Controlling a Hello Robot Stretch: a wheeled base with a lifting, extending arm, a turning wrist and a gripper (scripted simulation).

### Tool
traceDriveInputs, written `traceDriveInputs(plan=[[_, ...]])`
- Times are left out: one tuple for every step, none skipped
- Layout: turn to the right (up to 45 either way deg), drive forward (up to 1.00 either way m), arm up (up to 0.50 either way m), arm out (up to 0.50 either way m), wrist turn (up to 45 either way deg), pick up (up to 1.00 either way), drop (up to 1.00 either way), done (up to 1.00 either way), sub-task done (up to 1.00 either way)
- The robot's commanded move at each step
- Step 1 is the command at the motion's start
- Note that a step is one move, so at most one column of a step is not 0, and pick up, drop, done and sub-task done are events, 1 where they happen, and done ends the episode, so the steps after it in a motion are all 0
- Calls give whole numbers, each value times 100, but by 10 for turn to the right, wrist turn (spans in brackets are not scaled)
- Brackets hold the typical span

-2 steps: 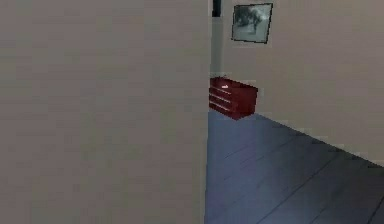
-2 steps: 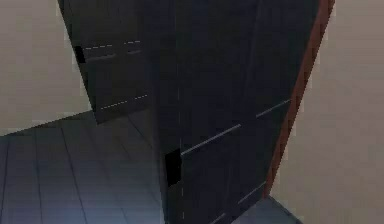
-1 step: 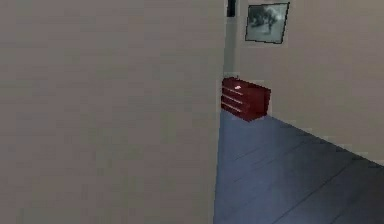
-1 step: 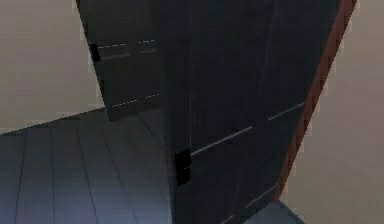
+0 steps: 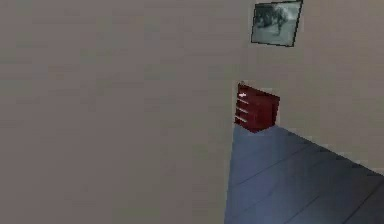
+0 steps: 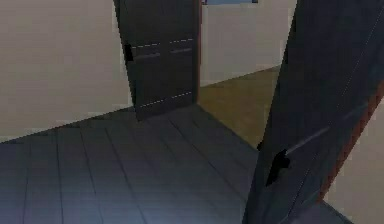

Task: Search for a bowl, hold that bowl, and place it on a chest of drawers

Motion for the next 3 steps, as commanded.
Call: traceDriveInputs(plan=[[450,0,0,0,0,0,0,0,0],[60,0,0,0,0,0,0,0,0],[0,60,0,0,0,0,0,0,0]])
